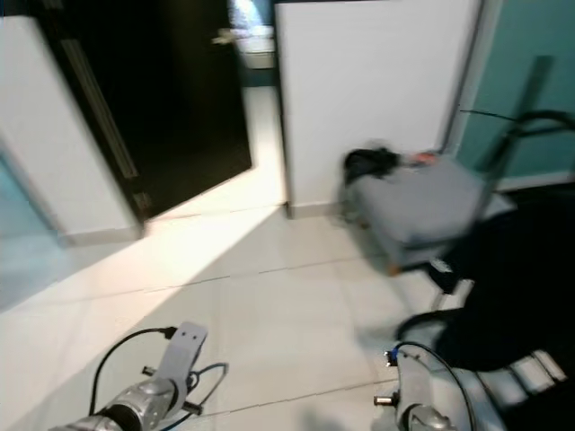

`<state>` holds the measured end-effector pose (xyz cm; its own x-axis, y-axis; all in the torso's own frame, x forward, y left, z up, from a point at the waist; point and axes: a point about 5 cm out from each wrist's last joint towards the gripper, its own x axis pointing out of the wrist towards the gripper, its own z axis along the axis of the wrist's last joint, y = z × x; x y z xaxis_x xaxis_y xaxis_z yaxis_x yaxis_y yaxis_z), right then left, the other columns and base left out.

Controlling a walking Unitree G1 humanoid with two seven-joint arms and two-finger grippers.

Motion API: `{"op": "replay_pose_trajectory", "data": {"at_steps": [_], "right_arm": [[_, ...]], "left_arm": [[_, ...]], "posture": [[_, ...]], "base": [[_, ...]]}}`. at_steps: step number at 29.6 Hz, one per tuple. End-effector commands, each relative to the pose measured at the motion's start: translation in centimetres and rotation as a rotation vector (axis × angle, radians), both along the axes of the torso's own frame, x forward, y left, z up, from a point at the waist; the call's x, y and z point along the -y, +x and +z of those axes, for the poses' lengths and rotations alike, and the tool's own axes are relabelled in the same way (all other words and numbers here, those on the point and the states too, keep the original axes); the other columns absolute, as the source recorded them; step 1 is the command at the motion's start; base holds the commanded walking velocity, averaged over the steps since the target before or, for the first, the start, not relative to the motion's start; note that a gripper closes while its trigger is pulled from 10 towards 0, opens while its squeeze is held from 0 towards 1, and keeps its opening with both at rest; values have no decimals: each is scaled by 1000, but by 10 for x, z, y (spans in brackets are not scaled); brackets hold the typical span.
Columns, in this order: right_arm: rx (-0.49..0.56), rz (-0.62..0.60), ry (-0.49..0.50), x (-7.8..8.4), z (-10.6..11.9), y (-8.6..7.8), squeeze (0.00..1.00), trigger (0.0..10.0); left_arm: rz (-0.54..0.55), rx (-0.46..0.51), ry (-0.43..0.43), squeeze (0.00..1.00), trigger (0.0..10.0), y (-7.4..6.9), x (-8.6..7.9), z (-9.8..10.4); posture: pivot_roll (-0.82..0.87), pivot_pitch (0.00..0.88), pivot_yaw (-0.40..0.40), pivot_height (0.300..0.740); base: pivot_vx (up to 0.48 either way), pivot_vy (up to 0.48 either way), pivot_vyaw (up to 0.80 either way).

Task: Hang hanger

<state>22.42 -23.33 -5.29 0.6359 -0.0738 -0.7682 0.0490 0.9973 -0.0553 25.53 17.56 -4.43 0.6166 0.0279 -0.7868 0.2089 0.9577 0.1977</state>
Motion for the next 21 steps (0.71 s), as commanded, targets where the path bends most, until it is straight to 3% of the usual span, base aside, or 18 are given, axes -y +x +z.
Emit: {"op": "replay_pose_trajectory", "data": {"at_steps": [1, 21], "right_arm": [[18, 2, -2, 0, 2, 3, 0, 10000], [22, 5, 1, -2, 2, 3, 0, 10000]], "left_arm": [[-10, -2, 3, 0, 10000, 0, 0, 0], [2, 8, -16, 0, 10000, 0, -1, 0]], "posture": [[25, 23, -19, 740], [30, 14, -11, 740]], "base": [[0, 0, 800], [0, 0, 800]]}}
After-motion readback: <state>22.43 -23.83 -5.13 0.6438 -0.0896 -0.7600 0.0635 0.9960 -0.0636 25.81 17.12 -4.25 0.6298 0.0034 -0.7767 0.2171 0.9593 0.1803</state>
